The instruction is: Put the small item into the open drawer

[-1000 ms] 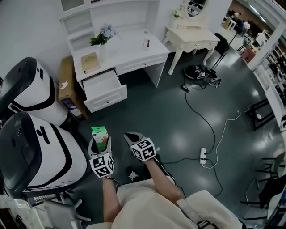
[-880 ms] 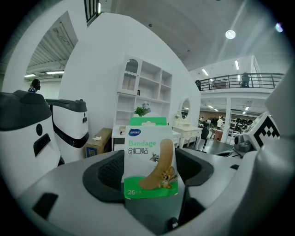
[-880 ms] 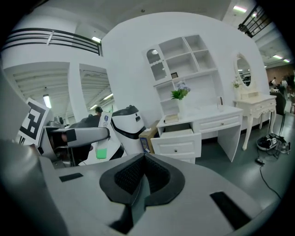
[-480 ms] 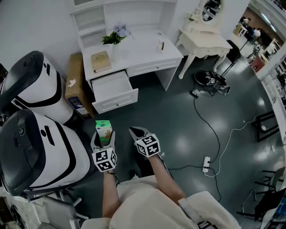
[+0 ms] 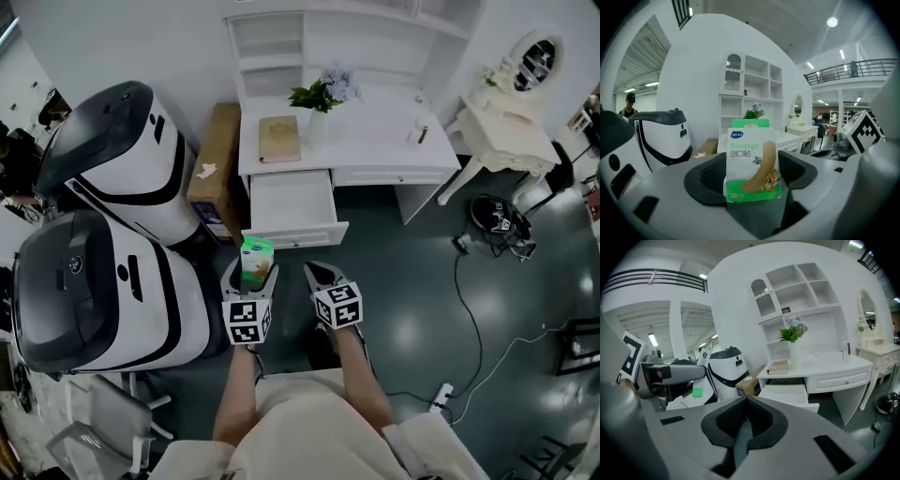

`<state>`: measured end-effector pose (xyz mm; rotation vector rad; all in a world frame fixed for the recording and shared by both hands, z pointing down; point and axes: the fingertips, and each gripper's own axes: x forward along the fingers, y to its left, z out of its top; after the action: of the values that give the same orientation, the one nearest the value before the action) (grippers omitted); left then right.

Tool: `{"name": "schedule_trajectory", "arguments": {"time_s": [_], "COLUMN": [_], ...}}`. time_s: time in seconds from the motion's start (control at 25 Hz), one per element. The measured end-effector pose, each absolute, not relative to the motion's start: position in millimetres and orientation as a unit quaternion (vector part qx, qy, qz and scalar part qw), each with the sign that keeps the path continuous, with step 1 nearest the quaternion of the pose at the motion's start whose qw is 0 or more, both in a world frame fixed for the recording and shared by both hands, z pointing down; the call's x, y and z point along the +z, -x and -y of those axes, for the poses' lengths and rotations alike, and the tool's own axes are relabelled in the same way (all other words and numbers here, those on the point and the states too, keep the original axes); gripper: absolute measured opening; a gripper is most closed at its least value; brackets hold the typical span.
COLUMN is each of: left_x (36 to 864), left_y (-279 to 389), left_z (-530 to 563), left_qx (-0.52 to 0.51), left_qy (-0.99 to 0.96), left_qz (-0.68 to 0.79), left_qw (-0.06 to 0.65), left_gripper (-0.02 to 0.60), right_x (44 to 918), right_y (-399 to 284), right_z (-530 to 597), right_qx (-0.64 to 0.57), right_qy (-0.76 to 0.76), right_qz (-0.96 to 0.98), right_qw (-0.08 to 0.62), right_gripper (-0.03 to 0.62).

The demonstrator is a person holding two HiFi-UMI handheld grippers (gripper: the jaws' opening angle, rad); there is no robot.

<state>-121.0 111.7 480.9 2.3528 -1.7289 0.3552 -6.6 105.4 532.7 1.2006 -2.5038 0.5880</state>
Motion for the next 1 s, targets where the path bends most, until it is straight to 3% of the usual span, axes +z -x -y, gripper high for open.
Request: {"name": "schedule_trajectory", "arguments": {"time_s": [0.6, 1.0], "left_x": [460.7, 476.4], "left_y": [72.2, 87.9], "left_z": [7.6, 27.3], "left_qx": [0.099, 0.099], "left_qy": [-0.800, -0.774], "left_qz": [0.585, 0.615], "left_qw": [0.090, 0.113], "left_gripper": [0.357, 0.357], "right_x": [533.2, 553.9], "right_y": [-16.1, -25.1], "right_z": [8.4, 42.4], "right_qx": [0.211, 0.224], "right_qy": [-0.370, -0.375], "right_qz": [0.892, 0.887], "right_qw": [0.153, 0.151], "right_gripper": [0.025, 0.025]}}
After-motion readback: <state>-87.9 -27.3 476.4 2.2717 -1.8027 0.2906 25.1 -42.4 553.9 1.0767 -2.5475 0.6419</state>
